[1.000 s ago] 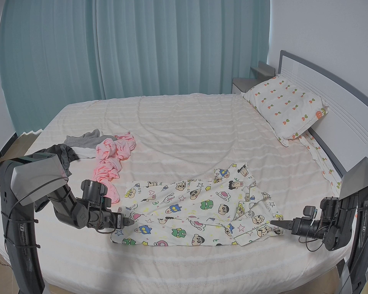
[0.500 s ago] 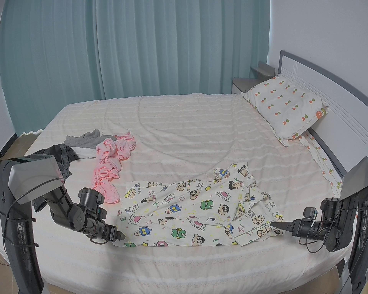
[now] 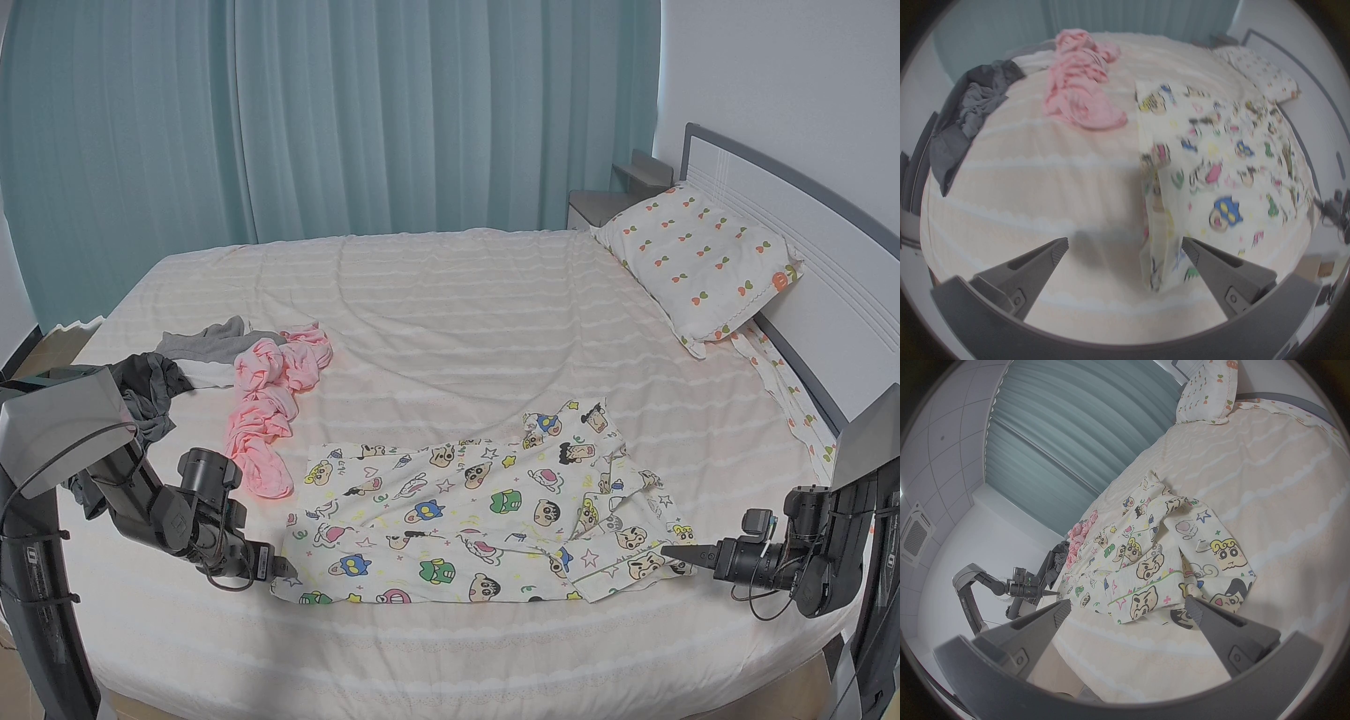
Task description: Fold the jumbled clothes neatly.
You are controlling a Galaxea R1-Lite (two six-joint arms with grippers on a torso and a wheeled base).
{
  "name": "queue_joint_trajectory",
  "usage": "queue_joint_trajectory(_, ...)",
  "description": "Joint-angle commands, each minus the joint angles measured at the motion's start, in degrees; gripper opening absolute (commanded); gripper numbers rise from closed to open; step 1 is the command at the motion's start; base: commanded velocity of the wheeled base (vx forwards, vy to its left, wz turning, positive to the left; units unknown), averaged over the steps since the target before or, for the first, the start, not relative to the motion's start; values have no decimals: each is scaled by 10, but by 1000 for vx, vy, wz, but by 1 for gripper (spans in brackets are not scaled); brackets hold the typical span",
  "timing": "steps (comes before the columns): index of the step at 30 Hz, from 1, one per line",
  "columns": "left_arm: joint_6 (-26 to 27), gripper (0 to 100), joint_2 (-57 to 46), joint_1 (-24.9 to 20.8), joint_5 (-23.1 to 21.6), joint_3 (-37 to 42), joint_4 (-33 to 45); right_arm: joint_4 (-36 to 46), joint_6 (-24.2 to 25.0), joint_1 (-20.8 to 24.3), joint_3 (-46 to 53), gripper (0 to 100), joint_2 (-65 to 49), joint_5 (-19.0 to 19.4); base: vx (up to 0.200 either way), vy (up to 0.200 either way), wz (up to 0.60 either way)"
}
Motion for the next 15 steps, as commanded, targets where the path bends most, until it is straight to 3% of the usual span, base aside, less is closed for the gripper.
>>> queue_joint_trajectory(1,-25,100,25,-4,19,-18,-26,-8,0,1,-2,100,1,0,0,0,0)
queue_joint_trajectory(10,-21,100,72,-15,68,-37,-27,-8,0,0,-3,100,2,0,0,0,0)
queue_joint_trajectory(11,-2,0,70,-17,80,-33,-21,-8,0,0,-3,100,2,0,0,0,0)
queue_joint_trajectory(15,19,0,71,-17,92,-31,-13,-8,0,0,-3,100,3,0,0,0,0)
